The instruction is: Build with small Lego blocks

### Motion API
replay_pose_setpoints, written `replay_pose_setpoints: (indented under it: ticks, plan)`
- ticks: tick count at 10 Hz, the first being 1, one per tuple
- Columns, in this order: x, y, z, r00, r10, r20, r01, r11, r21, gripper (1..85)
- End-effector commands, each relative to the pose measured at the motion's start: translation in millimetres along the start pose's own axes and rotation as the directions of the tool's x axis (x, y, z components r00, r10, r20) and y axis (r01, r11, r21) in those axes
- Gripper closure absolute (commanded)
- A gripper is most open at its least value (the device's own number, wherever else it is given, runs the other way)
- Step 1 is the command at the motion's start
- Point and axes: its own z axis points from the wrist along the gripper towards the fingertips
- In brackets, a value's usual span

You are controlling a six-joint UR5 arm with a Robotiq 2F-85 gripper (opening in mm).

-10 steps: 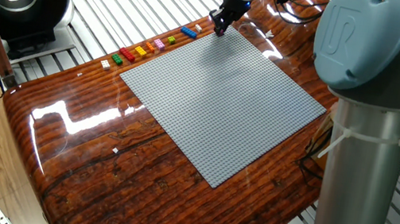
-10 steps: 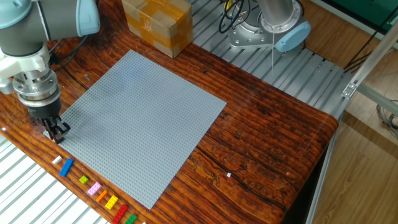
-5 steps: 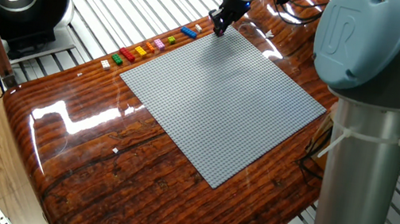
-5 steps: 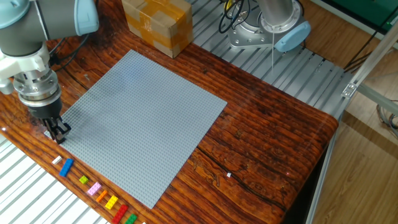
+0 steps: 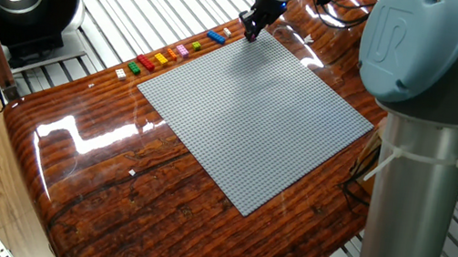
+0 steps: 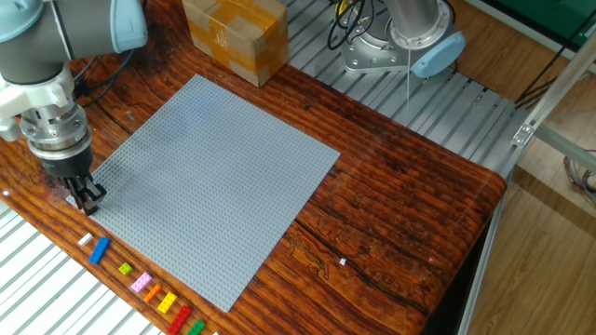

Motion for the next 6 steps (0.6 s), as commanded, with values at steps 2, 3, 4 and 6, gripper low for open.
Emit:
replay_pose_setpoints:
  ticks: [2,3,4,6]
  plan:
    - [-4.5,6.5,-1.9,1.0,-0.012,0.013,0.013,0.999,-0.031,84.7]
    - [-3.7,2.3,-3.7,1.0,0.005,0.008,-0.005,1.0,-0.015,84.7]
    - [-2.2,3.2,-3.9,1.0,0.01,-0.001,-0.01,1.0,-0.018,84.7]
    - [3.1,3.8,-4.0,1.0,0.004,-0.03,-0.005,1.0,-0.02,84.0]
